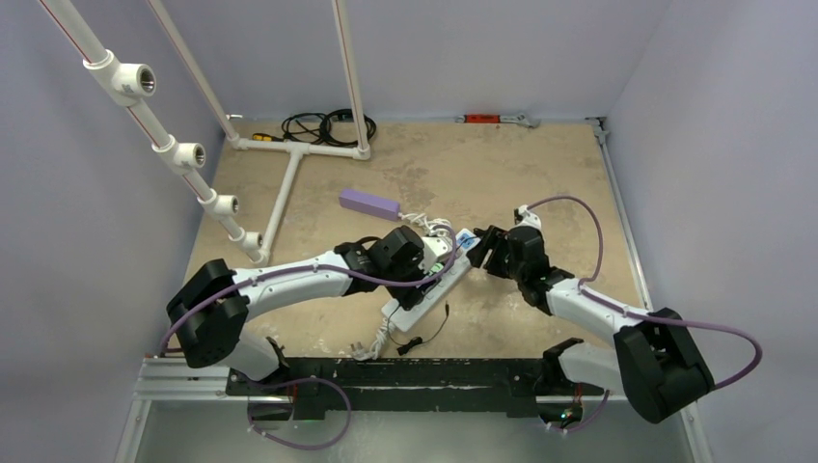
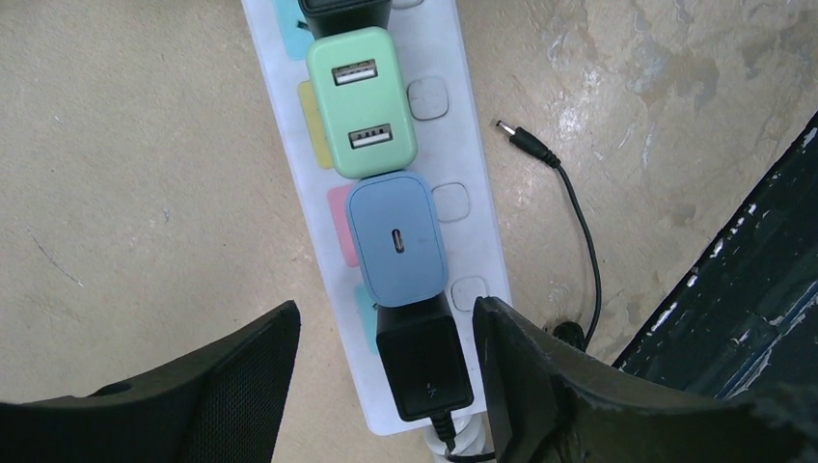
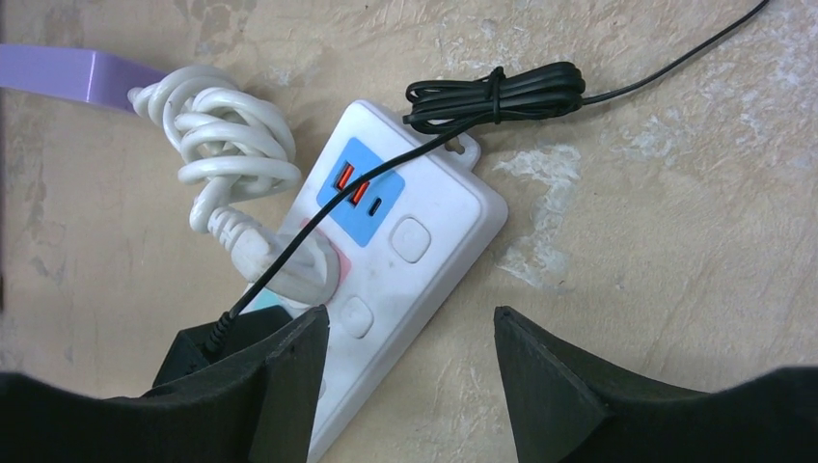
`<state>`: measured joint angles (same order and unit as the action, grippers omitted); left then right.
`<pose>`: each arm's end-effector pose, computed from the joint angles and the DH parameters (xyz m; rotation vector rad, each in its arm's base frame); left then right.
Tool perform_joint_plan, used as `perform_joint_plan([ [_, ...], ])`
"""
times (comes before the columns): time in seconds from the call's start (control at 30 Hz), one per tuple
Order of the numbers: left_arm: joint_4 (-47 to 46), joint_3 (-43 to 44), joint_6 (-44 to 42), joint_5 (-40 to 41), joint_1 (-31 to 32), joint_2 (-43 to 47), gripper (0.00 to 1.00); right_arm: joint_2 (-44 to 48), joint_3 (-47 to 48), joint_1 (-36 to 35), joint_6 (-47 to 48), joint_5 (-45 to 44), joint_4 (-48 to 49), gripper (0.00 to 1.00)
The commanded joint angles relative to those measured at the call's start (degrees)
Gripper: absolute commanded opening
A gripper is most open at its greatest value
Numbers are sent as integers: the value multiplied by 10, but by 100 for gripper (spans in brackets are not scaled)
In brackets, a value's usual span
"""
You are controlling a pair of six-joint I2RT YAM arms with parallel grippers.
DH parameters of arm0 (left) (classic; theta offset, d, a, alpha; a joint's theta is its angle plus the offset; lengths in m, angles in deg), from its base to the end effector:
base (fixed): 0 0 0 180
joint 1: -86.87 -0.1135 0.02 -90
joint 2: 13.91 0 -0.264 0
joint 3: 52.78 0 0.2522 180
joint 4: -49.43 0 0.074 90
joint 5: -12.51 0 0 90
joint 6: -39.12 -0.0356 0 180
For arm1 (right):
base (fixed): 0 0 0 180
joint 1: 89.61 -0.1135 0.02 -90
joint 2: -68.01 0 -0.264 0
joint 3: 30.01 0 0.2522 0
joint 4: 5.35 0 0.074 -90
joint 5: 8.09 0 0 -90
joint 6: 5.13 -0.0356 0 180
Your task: Pull the plug off the socket
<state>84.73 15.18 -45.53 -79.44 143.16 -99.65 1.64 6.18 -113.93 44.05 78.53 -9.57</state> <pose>0.1690 -0.2555 0.2122 1.1159 2.3087 -0.4760 0.2037 0.0898 0.1667 0.3543 2.2016 0.5774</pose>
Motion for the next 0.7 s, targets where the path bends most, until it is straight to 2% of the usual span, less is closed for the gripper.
perform_joint_plan([
  [0.0, 10, 12, 12, 8, 0, 31, 66, -22, 35, 2, 13, 13, 29, 65],
  [0.2, 2, -3, 24, -19, 0, 39, 64, -46, 37, 2, 17, 19, 36, 63],
  [0.33, 14, 7, 24, -12, 0, 21, 62, -69, 40, 2, 16, 23, 46, 63],
  [0.47, 20, 5, 22, -8, 0, 22, 62, -89, 49, 2, 19, 28, 46, 57],
  [0.67, 23, 5, 22, 8, 0, 18, 58, -92, 52, 2, 20, 24, 39, 56],
])
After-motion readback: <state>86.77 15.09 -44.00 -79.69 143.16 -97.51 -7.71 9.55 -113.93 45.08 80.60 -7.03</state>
